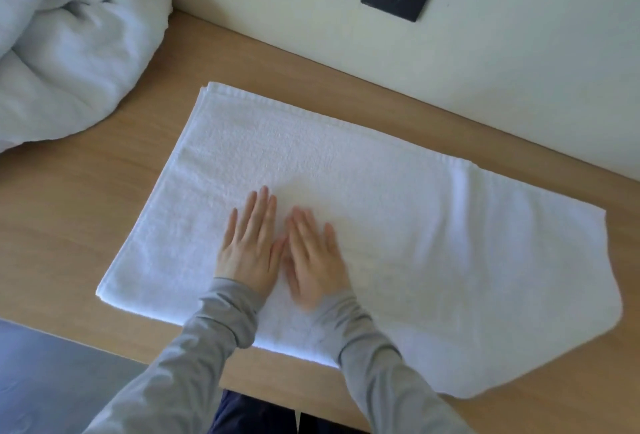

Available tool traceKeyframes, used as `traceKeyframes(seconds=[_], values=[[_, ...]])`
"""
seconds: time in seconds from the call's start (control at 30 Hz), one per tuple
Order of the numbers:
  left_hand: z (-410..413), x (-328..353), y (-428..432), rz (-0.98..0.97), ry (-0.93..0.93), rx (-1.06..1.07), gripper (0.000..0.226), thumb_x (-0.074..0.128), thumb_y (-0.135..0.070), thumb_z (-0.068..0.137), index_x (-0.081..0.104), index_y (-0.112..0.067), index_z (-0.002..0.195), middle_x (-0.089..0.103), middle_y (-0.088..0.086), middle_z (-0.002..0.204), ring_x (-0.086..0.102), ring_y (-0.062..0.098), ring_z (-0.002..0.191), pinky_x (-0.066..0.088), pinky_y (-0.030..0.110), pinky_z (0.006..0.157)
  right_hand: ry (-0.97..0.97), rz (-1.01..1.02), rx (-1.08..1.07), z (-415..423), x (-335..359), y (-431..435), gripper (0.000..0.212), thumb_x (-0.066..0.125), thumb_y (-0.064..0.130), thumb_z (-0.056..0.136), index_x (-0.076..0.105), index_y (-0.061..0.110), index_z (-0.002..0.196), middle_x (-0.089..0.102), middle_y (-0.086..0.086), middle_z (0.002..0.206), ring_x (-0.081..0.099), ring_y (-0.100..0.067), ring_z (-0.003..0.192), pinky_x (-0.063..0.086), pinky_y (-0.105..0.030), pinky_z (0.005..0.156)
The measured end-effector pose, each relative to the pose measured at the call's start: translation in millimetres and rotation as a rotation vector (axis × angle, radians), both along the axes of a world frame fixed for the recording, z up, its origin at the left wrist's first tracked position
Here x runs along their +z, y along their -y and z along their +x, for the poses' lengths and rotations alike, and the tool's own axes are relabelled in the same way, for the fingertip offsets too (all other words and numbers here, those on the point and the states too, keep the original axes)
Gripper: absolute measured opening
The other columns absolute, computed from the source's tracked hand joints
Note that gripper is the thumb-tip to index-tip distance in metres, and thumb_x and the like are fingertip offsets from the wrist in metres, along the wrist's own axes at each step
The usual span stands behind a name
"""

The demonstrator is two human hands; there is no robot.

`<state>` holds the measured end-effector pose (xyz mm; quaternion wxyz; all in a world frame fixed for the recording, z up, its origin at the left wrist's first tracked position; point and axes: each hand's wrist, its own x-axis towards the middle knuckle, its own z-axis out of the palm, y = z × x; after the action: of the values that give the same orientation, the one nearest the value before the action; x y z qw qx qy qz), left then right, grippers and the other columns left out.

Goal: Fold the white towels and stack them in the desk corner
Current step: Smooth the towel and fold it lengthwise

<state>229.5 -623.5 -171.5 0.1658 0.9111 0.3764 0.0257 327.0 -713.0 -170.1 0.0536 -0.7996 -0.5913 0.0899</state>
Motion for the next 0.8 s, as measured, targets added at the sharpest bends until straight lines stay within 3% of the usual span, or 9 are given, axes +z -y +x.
traceKeyframes(seconds=[0.07,0.2,0.43,0.57,0.7,0.8], values=[[2,-7,5,-0.011,-0.020,0.019,0.062,0.016,-0.038,0.094,0.021,-0.005,0.146,0.016,0.007,0.154,0.013,0.023,0.143,0.007,0.039,0.117,0.025,-0.067,0.027,-2,-6,23,0.053,0.031,0.032,0.094,0.044,0.006,0.138,0.039,-0.008,0.147,0.033,-0.022,0.138,0.035,-0.048,0.108],[-3,-17,1,0.019,-0.022,0.018,0.062,0.021,-0.041,0.095,0.024,-0.008,0.147,0.019,0.003,0.154,0.016,0.017,0.142,0.002,0.033,0.117,0.035,-0.100,-0.017,45,-12,77,0.056,0.031,0.037,0.094,0.034,0.011,0.143,0.027,-0.003,0.153,0.024,-0.020,0.142,0.020,-0.050,0.111],[0,-18,5,0.038,-0.055,0.037,0.064,0.015,-0.045,0.094,0.019,-0.010,0.148,0.019,0.004,0.156,0.012,0.015,0.143,0.005,0.037,0.118,0.147,-0.280,-0.410,149,1,166,0.066,0.005,0.050,0.093,0.012,0.014,0.147,0.009,0.000,0.156,0.010,-0.016,0.144,0.013,-0.050,0.115],[18,-7,22,0.007,-0.011,0.088,0.074,0.001,-0.053,0.094,0.017,-0.004,0.147,0.018,0.009,0.156,0.012,0.024,0.144,0.007,0.042,0.118,0.053,-0.203,-0.346,146,7,159,0.061,0.007,0.045,0.093,0.007,0.011,0.145,0.004,-0.004,0.155,0.003,-0.022,0.144,0.004,-0.044,0.118],[76,2,70,-0.011,0.023,-0.099,0.067,0.005,-0.046,0.096,0.019,-0.004,0.146,0.015,0.009,0.154,0.013,0.027,0.143,0.011,0.043,0.117,0.000,-0.051,-0.056,131,8,128,0.057,0.021,0.035,0.098,0.032,0.001,0.142,0.025,-0.012,0.152,0.024,-0.030,0.140,0.016,-0.045,0.115],[111,-3,95,-0.005,-0.017,-0.163,0.063,0.009,-0.042,0.095,0.016,-0.007,0.147,0.011,0.007,0.155,0.009,0.024,0.144,0.006,0.041,0.117,0.016,-0.059,0.098,147,0,107,0.054,0.031,0.033,0.097,0.032,0.003,0.143,0.028,-0.010,0.152,0.021,-0.025,0.142,0.020,-0.045,0.116]])
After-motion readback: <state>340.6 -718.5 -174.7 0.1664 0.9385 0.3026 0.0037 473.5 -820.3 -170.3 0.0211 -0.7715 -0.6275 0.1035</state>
